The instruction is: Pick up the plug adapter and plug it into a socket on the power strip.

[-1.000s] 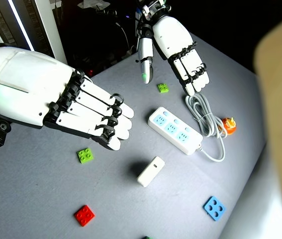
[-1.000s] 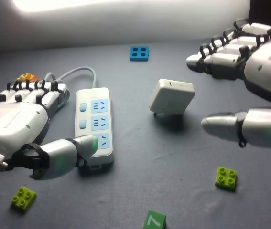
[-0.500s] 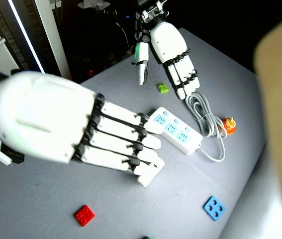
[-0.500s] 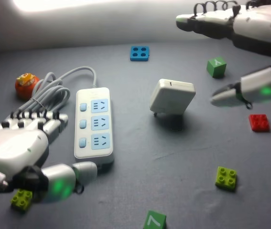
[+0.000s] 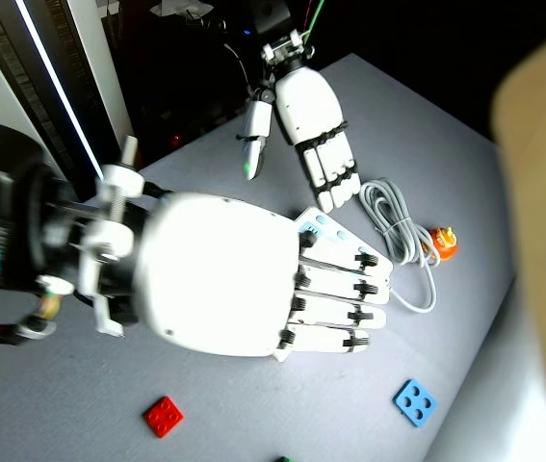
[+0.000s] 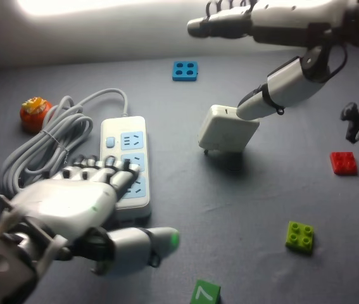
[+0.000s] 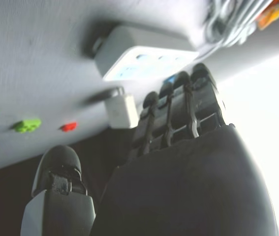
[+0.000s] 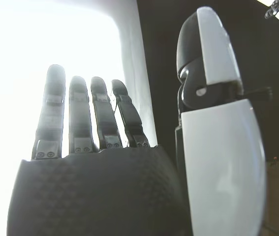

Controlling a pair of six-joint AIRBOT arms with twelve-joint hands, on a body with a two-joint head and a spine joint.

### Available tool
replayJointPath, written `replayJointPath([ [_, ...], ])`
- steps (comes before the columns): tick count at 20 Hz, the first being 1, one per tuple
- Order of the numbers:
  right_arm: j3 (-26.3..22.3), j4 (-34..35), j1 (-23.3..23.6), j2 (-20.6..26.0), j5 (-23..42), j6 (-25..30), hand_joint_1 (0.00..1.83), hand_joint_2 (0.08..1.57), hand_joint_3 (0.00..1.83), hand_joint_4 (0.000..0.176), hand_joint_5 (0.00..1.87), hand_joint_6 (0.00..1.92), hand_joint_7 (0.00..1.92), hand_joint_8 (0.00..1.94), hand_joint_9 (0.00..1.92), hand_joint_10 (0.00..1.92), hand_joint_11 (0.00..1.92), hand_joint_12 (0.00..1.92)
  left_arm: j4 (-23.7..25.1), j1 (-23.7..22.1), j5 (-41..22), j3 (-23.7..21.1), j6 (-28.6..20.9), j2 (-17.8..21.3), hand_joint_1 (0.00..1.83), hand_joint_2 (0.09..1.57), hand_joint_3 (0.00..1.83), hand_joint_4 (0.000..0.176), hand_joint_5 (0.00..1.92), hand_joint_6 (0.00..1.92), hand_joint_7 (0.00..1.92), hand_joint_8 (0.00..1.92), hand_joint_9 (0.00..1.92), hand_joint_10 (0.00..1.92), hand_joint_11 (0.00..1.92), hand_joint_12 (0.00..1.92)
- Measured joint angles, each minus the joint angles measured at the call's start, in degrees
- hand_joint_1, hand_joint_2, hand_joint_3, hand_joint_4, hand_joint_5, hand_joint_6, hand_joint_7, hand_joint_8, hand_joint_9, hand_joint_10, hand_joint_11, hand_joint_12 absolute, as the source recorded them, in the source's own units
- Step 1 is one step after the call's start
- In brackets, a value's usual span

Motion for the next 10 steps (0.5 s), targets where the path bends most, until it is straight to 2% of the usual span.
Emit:
replayJointPath([
  [2,1.8,-9.2,2.7,-0.4,-5.1,1.3,1.08,1.03,0.00,0.000,0.05,0.00,0.03,0.00,0.04,0.00,0.00,0.39,0.1,-0.1,0.3,0.4,0.8,-1.6,0.00,1.16,0.00,0.000,0.00,0.00,0.00,0.00,0.00,0.00,0.00,0.00],
  [4,3.6,-11.3,5.2,-0.5,-9.0,3.1,1.10,1.00,0.00,0.000,0.05,0.00,0.03,0.00,0.04,0.00,0.00,0.39,-0.1,0.1,0.5,0.6,1.4,-2.6,0.00,1.16,0.00,0.000,0.00,0.00,0.00,0.00,0.00,0.00,0.00,0.00],
  [5,4.4,-13.7,5.8,-0.7,-10.6,8.5,1.09,1.00,0.00,0.000,0.05,0.00,0.03,0.00,0.03,0.00,0.00,0.39,0.0,0.1,0.5,0.8,1.8,-2.8,0.00,1.17,0.01,0.000,0.00,0.00,0.00,0.00,0.00,0.00,0.00,0.00],
  [6,5.0,-21.1,6.4,-1.3,-13.0,18.5,1.12,0.99,0.00,0.000,0.06,0.00,0.03,0.00,0.03,0.00,0.00,0.39,0.3,0.5,0.7,1.3,1.8,-2.8,0.00,1.19,0.01,0.000,0.00,0.00,0.00,0.00,0.00,0.00,0.00,0.00],
  [8,6.8,-37.8,7.4,-3.3,-18.4,42.5,1.14,0.99,0.00,0.000,0.07,0.01,0.05,0.00,0.05,0.01,0.00,0.43,-0.8,0.9,0.7,2.3,2.0,-2.9,0.00,1.20,0.02,0.000,0.00,0.00,0.00,0.00,0.00,0.00,0.00,0.00],
  [10,7.1,-42.2,7.4,-4.2,-19.3,51.5,1.11,1.00,0.00,0.000,0.06,0.00,0.04,0.00,0.04,0.00,0.00,0.41,-2.0,1.0,0.8,3.1,2.0,-3.1,0.00,1.21,0.02,0.000,0.00,0.00,0.00,0.00,0.00,0.00,0.00,0.00],
])
